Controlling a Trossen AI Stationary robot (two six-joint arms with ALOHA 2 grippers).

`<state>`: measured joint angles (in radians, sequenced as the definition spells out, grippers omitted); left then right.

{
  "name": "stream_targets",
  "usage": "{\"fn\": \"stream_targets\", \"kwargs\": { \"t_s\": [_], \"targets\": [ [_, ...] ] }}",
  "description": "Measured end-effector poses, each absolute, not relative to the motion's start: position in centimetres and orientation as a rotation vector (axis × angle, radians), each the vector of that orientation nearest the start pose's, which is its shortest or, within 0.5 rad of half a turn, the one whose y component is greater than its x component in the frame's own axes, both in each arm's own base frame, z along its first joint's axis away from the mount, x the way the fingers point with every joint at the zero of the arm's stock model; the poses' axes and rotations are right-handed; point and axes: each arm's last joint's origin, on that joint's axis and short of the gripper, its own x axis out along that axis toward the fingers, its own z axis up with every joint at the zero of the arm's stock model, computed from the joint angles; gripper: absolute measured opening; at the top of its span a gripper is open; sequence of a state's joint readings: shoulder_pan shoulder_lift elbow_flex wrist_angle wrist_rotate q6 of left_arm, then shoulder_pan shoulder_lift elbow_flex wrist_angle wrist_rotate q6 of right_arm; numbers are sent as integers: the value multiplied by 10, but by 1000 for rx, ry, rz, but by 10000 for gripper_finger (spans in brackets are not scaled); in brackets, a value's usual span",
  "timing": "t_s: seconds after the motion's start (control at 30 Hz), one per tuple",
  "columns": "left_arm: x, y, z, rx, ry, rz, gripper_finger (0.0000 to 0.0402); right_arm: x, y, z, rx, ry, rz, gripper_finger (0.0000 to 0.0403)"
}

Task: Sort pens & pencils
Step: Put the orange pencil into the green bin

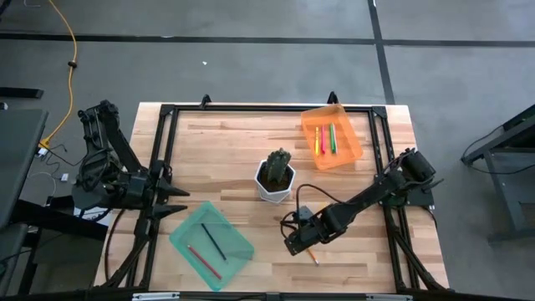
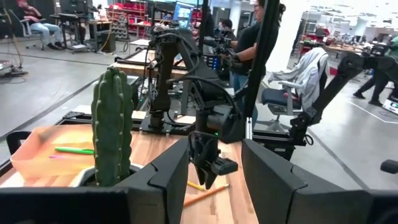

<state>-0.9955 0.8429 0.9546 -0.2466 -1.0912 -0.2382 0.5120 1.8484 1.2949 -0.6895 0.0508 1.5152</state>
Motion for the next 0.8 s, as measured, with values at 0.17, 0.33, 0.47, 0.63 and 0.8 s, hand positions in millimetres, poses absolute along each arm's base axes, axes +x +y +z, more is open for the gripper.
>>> {"fn": "stream_targets", "kwargs": {
  "t_s": [0.17, 0.33, 0.47, 0.63, 0.8],
  "targets": [
    [110, -122, 376, -122, 57, 111, 138, 320, 178, 178, 927, 1235, -557, 113],
    [110, -121, 376, -122, 55, 124, 138, 320, 178, 174, 910, 1258, -557, 113],
    [110, -121, 375, -110, 64, 120, 138, 324, 178, 174, 942, 1237, -540, 113],
    [110, -122, 374, -106, 72, 94, 138, 325, 178, 169, 969, 1233, -575, 106],
    [110, -123, 373, -120, 85, 58, 138, 329, 175, 165, 972, 1229, -586, 81]
  ]
}}
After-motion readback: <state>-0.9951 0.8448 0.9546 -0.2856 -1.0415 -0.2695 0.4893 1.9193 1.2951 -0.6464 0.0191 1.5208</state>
